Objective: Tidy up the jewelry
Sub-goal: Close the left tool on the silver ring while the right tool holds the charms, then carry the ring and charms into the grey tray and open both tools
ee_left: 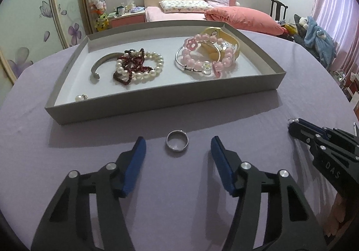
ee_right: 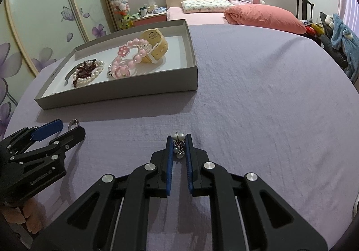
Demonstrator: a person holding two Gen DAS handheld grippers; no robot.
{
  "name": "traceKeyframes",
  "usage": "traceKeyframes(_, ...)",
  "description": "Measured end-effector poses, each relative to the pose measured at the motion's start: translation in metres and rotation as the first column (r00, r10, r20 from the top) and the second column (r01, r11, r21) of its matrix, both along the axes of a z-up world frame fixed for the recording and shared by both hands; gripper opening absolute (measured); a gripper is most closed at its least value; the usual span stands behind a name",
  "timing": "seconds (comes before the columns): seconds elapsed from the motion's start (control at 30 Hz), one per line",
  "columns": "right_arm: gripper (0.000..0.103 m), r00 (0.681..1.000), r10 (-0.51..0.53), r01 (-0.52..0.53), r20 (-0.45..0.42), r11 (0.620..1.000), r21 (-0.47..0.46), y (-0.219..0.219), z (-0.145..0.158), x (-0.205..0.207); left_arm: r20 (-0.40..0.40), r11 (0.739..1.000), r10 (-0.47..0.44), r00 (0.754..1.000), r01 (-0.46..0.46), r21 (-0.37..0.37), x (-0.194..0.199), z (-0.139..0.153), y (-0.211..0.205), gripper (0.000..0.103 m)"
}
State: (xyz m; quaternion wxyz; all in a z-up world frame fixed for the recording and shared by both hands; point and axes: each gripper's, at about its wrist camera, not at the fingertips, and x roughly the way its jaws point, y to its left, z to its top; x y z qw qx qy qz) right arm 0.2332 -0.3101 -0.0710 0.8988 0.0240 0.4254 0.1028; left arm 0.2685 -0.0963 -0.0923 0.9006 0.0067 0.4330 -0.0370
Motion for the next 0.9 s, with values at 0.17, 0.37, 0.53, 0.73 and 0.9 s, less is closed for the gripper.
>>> traceKeyframes(0.17,0.012,1.000,0.000,0.000,0.000,1.000,0.000,0.000,0.000,0.000,0.000,1.000,0.014,1.000,-0.014,0.015,0.004,0.001,-0.003,0.051)
traceKeyframes(0.37,0.012,1.000,0.000,0.000,0.001,1.000,-0.008,-0.001,0.000,0.000,0.000,0.999,0.012,1.000,-0.012,0.031,0.004,0.001,-0.008,0.049)
traceKeyframes(0.53,0.012,1.000,0.001,-0.001,0.001,1.000,-0.015,-0.001,0.001,0.000,0.006,1.000,0.013,1.000,-0.013,0.016,0.004,0.002,-0.007,0.022)
traceKeyframes(0.73,0.012,1.000,0.000,0.000,0.002,1.000,-0.023,0.001,0.001,0.000,0.007,1.000,0.009,1.000,-0.009,-0.026,0.004,0.003,0.000,0.022)
traceKeyframes(0.9,0.012,1.000,0.000,0.000,0.003,1.000,-0.027,0.001,0.001,0.000,0.007,0.998,0.029,1.000,-0.028,-0.058,-0.001,0.003,0.014,0.022)
